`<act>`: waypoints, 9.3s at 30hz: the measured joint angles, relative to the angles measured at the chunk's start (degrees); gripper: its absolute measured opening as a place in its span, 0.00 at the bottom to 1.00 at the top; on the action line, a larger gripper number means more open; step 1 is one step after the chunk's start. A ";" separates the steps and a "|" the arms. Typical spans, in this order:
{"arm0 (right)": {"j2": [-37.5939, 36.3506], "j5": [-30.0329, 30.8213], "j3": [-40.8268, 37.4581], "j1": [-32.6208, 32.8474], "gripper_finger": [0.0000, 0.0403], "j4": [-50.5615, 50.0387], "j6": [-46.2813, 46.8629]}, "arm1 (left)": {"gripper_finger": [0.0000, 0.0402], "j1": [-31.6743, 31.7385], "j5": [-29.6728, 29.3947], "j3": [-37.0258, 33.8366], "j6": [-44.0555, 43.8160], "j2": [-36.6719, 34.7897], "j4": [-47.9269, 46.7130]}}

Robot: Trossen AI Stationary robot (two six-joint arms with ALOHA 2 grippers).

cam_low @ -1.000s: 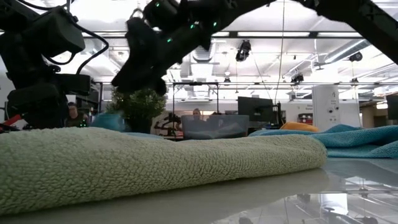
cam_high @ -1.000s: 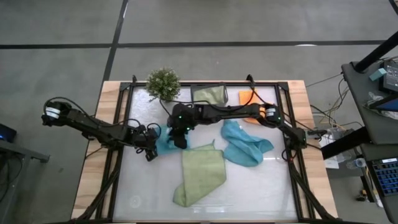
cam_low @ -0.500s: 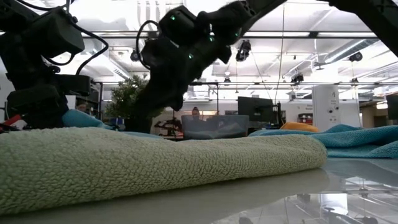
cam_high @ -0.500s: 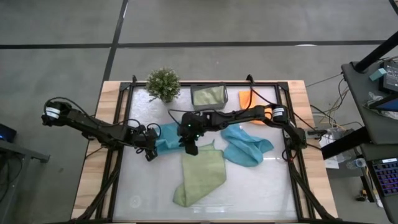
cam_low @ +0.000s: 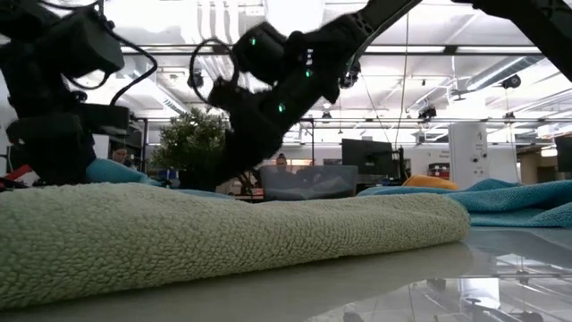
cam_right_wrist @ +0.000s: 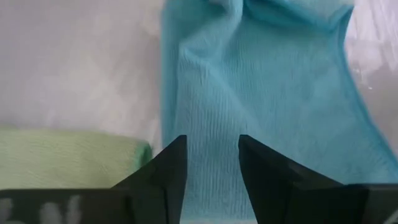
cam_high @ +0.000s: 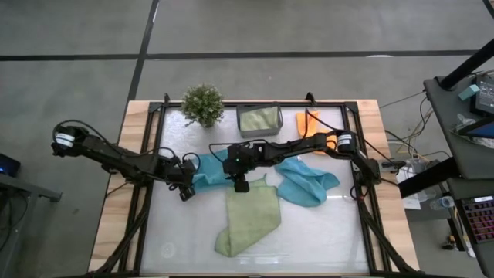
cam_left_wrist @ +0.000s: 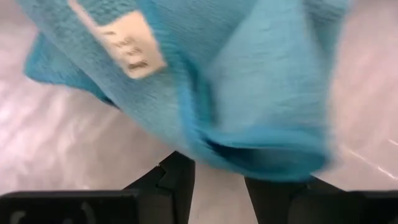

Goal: Fold microfiber towels
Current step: Fold the left blue towel

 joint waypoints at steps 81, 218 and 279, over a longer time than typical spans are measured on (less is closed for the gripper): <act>-4.87 -0.19 -13.63 0.72 0.49 17.56 4.07 | 0.29 -0.70 -1.87 4.78 -7.07 10.29 1.52; -10.77 8.16 -22.16 2.97 0.02 6.86 3.02 | 0.29 -7.39 -22.92 11.04 -5.46 8.55 3.03; -6.69 7.06 -21.61 1.09 0.02 31.61 6.78 | 0.29 0.98 -19.20 7.51 0.01 13.26 1.13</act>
